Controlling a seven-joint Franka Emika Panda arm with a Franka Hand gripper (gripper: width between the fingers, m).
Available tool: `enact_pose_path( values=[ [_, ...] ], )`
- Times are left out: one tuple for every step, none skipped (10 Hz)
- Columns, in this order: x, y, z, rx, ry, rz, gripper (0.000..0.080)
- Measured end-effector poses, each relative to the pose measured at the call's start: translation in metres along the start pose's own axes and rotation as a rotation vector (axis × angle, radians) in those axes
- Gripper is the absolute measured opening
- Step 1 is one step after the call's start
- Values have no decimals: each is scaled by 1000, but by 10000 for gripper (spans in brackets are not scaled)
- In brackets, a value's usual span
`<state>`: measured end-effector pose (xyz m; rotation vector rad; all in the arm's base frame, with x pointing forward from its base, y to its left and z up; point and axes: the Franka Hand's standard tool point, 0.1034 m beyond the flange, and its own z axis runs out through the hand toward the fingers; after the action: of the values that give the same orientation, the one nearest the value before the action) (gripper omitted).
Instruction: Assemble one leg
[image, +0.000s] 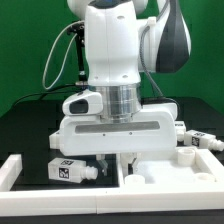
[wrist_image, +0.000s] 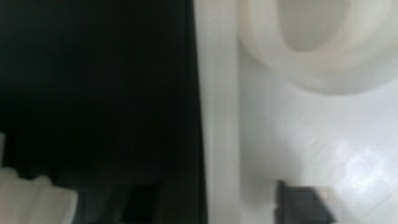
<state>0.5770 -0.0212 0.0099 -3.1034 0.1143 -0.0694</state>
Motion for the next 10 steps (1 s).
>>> enact_pose_path(
  values=[
    [-8, 2, -10, 10, -44, -9, 582],
    [-17, 9, -28, 26, -103, -2, 582],
    [-21, 21, -44, 26, -105, 2, 635],
    [-36, 33, -55, 37, -185, 24, 635],
    [-43, 46, -65, 48, -288, 48, 647],
    [-35, 53, -65, 36, -295, 45, 649],
    [-44, 48, -64, 53, -387, 42, 649],
    [-40, 47, -62, 60, -426, 39, 649],
    [-37, 48, -61, 56, -409, 39, 649],
    [-39, 52, -61, 55, -415, 53, 649]
  ],
)
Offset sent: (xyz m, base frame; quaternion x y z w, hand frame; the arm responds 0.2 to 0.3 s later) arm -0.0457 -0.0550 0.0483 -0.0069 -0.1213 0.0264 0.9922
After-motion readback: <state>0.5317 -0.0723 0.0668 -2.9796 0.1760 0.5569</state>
